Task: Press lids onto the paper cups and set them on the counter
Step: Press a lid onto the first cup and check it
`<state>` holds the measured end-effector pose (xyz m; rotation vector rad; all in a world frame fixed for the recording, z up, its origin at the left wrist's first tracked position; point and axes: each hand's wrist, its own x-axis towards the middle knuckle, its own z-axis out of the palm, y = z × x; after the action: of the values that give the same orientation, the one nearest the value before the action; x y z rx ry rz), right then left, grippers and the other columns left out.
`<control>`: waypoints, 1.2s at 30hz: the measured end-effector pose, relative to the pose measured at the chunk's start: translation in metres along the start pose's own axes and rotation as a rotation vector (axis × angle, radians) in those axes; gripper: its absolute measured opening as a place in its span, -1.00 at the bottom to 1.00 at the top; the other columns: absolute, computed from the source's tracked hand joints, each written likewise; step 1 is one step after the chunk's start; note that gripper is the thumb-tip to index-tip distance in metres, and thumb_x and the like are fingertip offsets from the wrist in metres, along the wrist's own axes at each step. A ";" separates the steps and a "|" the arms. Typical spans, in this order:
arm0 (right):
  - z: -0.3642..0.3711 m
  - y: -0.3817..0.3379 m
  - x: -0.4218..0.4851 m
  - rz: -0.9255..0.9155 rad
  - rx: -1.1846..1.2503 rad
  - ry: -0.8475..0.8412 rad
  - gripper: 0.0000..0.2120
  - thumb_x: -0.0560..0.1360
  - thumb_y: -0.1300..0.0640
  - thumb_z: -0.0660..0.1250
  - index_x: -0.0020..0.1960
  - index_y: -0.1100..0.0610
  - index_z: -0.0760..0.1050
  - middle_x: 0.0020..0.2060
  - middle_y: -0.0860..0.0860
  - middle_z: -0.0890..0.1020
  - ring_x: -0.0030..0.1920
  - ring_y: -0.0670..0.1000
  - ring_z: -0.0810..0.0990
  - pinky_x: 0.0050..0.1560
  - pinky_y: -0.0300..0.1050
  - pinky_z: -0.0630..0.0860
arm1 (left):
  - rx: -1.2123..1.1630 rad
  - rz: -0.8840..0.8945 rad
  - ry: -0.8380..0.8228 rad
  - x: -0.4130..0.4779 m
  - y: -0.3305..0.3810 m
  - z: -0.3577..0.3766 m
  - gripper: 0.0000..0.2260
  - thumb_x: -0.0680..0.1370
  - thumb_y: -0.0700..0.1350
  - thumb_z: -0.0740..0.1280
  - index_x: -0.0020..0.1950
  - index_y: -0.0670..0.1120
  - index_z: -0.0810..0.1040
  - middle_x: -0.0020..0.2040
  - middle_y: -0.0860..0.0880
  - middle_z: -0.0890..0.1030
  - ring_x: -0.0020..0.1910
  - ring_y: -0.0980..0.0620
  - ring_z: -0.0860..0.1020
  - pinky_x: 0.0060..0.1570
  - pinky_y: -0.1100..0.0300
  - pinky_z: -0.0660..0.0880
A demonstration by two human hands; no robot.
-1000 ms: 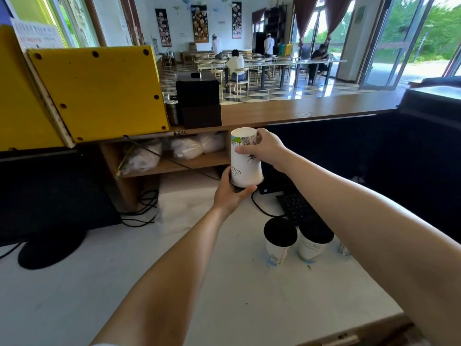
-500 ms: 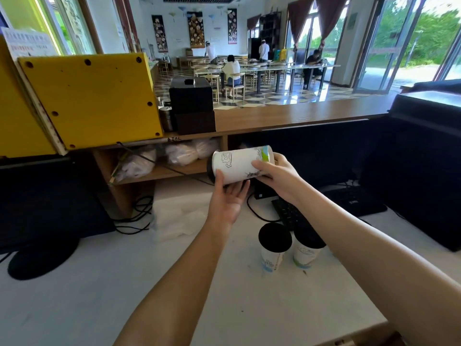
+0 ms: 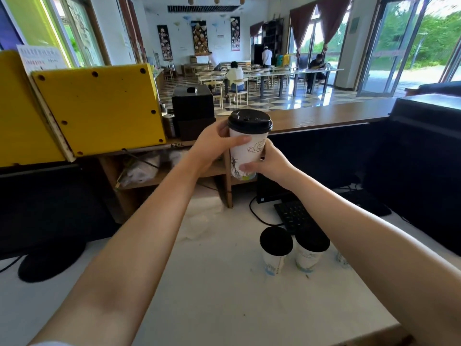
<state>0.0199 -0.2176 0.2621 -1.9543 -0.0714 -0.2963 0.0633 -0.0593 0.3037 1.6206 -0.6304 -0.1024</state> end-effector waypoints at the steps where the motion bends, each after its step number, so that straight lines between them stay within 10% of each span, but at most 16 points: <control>1: 0.002 -0.001 0.000 -0.002 0.029 0.028 -0.27 0.26 0.23 0.55 0.34 0.18 0.28 0.19 0.09 0.54 0.19 0.06 0.53 0.15 0.04 0.55 | 0.012 0.013 -0.014 -0.001 0.006 0.001 -0.57 0.37 -0.23 0.50 0.21 -0.09 0.51 0.07 0.05 0.64 0.00 0.22 0.62 -0.10 0.32 0.56; 8: 0.011 -0.010 0.006 -0.001 0.057 0.070 -0.30 0.26 0.24 0.55 0.31 0.19 0.32 0.18 0.10 0.56 0.18 0.08 0.53 0.18 0.08 0.53 | -0.050 0.015 -0.024 -0.007 0.018 -0.004 -0.52 0.44 -0.38 0.38 0.34 -0.25 0.39 0.12 -0.06 0.57 -0.07 0.24 0.61 -0.19 0.36 0.55; 14: 0.041 0.001 0.009 0.030 0.069 0.010 -0.31 0.26 0.23 0.55 0.30 0.18 0.33 0.17 0.09 0.56 0.17 0.07 0.54 0.15 0.07 0.56 | 0.145 -0.067 -0.013 -0.017 -0.013 -0.029 -0.52 0.43 -0.10 0.45 0.33 -0.03 0.43 0.22 -0.01 0.57 0.18 0.07 0.55 0.11 0.12 0.54; 19: 0.098 0.040 0.005 0.101 0.042 -0.078 -0.33 0.26 0.25 0.54 0.30 0.14 0.33 0.17 0.07 0.55 0.18 0.08 0.52 0.13 0.03 0.53 | 0.131 -0.179 0.009 -0.047 -0.068 -0.057 -0.47 0.35 -0.11 0.52 0.28 0.04 0.45 0.16 0.09 0.60 0.12 0.17 0.57 -0.01 0.27 0.56; 27: 0.197 0.120 -0.023 0.188 0.168 -0.215 -0.32 0.30 0.34 0.51 0.34 0.18 0.31 0.12 0.00 0.49 0.08 -0.04 0.45 -0.23 -0.52 0.44 | 0.034 -0.394 0.213 -0.110 -0.184 -0.082 -0.30 0.31 -0.25 0.53 0.39 -0.08 0.33 0.25 0.01 0.52 0.22 0.08 0.51 0.13 0.18 0.51; 36: 0.252 0.190 -0.054 0.231 0.114 -0.346 -0.32 0.29 0.31 0.53 0.32 0.13 0.33 0.06 -0.06 0.48 0.07 0.01 0.50 -0.16 -0.36 0.46 | 0.006 -0.507 0.306 -0.172 -0.262 -0.082 -0.29 0.33 -0.20 0.54 0.41 -0.04 0.30 0.32 0.02 0.47 0.25 0.10 0.48 0.14 0.24 0.51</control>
<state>0.0467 -0.0568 -0.0140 -1.8605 -0.0844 0.1955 0.0405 0.0959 0.0206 1.7274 0.0228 -0.2183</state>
